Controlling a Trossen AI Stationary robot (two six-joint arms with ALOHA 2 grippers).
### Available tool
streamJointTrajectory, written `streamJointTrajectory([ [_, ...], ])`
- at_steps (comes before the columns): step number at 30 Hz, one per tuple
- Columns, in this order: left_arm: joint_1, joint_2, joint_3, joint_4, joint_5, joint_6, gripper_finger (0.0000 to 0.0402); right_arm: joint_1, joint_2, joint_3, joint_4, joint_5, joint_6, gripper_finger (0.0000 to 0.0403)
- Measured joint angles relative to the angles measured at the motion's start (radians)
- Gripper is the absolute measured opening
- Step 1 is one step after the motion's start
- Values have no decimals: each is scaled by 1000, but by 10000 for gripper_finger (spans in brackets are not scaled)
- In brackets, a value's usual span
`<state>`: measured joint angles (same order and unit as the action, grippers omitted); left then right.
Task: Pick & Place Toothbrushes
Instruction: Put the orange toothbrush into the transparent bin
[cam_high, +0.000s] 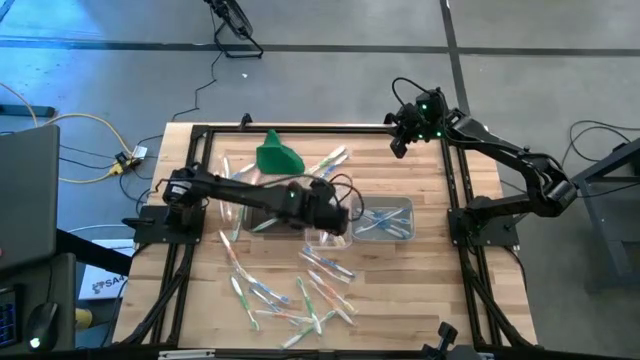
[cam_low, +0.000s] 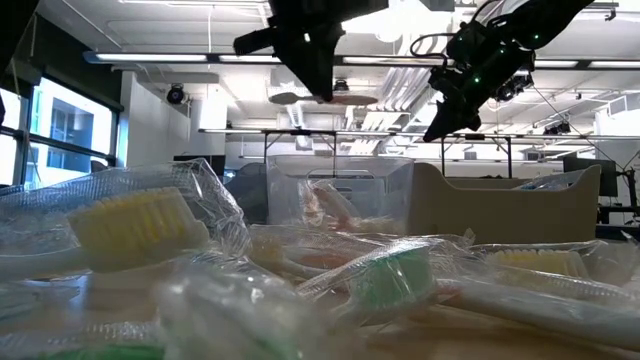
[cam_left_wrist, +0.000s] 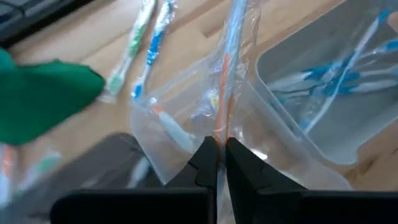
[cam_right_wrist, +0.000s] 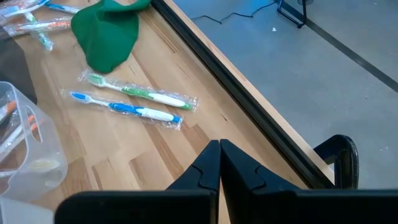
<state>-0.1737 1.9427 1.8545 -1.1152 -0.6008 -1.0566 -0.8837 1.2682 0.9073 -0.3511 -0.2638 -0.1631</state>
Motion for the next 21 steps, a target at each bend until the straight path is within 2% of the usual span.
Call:
streamJointTrajectory([
  [3,-24,0,-62,102,-39,-61,8,0,0,0,0,0,0,2],
  [9,-32,1,-185,302,-89,-57,8,0,0,0,-1,0,2,2],
  [21,-30,1,-371,486,-98,-102,8,0,0,0,-20,0,3,2],
])
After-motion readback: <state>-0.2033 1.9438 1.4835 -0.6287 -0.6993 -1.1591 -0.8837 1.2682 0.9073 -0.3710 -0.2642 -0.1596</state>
